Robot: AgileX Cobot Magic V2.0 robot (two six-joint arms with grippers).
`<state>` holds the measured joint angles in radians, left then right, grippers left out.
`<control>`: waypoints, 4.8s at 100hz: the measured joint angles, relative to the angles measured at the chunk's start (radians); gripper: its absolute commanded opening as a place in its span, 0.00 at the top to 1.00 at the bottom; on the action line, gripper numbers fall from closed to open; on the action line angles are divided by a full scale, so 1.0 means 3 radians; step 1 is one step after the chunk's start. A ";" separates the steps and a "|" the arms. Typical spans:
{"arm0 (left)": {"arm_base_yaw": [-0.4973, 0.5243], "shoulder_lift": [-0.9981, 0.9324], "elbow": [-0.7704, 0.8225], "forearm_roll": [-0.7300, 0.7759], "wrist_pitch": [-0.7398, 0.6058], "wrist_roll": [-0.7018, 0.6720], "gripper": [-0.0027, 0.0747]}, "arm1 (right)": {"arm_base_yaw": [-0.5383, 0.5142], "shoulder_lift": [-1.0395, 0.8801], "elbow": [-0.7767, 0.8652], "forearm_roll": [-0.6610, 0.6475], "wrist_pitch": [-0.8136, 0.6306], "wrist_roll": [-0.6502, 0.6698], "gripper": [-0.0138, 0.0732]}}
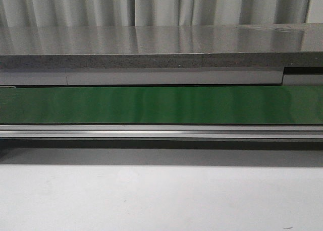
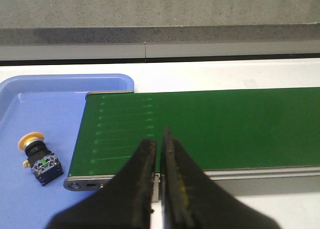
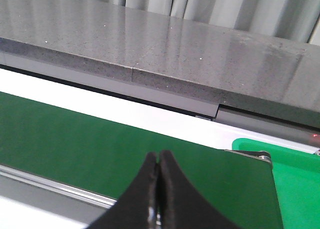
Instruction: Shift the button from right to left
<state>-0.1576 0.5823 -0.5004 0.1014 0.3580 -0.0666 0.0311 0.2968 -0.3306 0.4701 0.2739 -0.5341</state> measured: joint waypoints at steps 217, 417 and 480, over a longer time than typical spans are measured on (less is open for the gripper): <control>0.0000 -0.1959 0.1659 0.0018 -0.1096 0.0000 0.96 | 0.0000 0.0000 0.0000 0.0001 0.0000 0.0000 0.91; 0.0000 -0.1959 0.1659 0.0018 -0.1101 0.0000 0.96 | 0.0003 -0.1018 0.1194 -0.1637 -0.0648 0.1869 0.91; 0.0000 -0.1959 0.1659 0.0018 -0.1101 0.0000 0.96 | 0.0008 -0.1018 0.1201 -0.1637 -0.0656 0.1877 0.91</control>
<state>-0.1576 -0.0053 -0.0027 0.1067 0.0276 -0.0666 0.0335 -0.0088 0.0298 -0.0211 0.0769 0.0289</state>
